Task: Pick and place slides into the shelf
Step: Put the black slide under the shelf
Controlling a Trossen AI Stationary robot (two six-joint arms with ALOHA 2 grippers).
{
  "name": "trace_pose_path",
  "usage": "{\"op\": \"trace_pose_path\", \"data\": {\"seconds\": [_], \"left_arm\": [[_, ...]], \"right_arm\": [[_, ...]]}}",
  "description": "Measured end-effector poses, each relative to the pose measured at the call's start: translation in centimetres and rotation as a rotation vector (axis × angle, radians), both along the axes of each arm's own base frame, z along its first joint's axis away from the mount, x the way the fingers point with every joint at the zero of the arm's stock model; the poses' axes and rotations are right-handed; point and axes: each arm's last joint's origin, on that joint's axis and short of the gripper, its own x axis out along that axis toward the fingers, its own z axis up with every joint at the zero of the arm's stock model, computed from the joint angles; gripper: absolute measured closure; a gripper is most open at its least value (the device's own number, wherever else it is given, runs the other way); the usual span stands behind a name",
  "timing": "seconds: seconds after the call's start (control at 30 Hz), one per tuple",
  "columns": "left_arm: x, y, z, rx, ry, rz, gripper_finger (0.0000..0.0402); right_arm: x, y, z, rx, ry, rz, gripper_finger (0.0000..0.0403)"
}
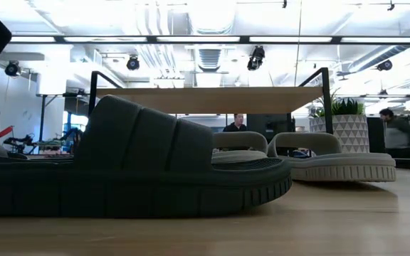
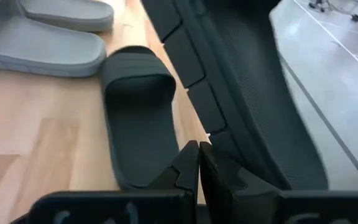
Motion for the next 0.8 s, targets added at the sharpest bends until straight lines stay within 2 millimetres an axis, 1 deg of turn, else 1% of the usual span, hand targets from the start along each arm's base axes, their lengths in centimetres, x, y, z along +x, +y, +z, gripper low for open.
{"op": "trace_pose_path", "data": {"seconds": [0.23, 0.4, 0.5, 0.7, 0.8], "left_arm": [[0.8, -1.0, -0.5, -0.026, 0.0, -0.003, 0.0401], [0.9, -1.1, -0.6, -0.023, 0.004, -0.012, 0.0402], [0.9, -1.1, -0.6, -0.023, 0.008, -0.021, 0.0402], [1.2, -1.2, -1.1, -0.008, 0.011, 0.0, 0.0402], [1.4, -1.3, -1.5, 0.01, 0.017, 0.013, 0.0402]], "right_arm": [[0.7, -2.2, -0.5, -0.012, 0.038, -0.05, 0.039], [1.0, -2.9, -2.0, 0.01, 0.09, -0.09, 0.0383], [1.1, -3.1, -3.7, 0.008, 0.137, -0.107, 0.0359], [0.9, -3.5, -7.9, -0.013, 0.247, -0.172, 0.0292], [0.7, -3.6, -9.0, -0.033, 0.269, -0.193, 0.0268]]}}
